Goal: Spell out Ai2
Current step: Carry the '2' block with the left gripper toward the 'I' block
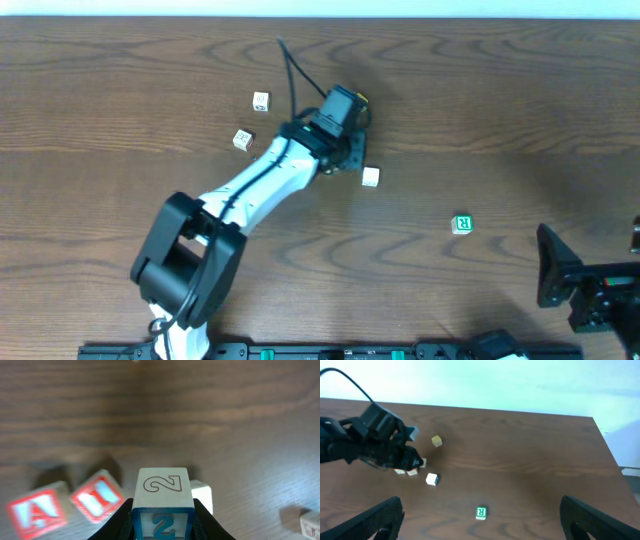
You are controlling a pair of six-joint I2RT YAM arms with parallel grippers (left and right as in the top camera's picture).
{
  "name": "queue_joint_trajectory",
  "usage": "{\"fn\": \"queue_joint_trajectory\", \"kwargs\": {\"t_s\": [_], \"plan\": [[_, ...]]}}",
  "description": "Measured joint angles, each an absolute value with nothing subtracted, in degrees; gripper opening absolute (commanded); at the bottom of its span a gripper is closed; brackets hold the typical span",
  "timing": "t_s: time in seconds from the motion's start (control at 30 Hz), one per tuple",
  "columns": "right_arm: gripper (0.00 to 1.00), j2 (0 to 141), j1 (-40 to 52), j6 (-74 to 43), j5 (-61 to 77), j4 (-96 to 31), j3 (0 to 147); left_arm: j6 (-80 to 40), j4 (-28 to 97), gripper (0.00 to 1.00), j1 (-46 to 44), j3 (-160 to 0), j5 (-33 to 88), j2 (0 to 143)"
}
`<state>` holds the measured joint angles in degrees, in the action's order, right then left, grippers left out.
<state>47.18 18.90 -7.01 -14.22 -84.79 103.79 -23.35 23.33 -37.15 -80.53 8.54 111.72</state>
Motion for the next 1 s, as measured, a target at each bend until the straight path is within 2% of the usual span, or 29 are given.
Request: {"fn": "queue_joint_trajectory", "kwargs": {"t_s": [0.5, 1.0], "plan": [[0.99, 47.5, 18.9, -7.0, -14.2, -86.6, 103.8, -23.8, 20.4, 0.06, -38.6, -80.5, 2.6, 115.1], [0.99, 47.5, 18.9, -7.0, -14.2, -86.7, 103.8, -23.6, 21.6, 0.06, -38.6, -80.5, 2.1, 116.2]]}}
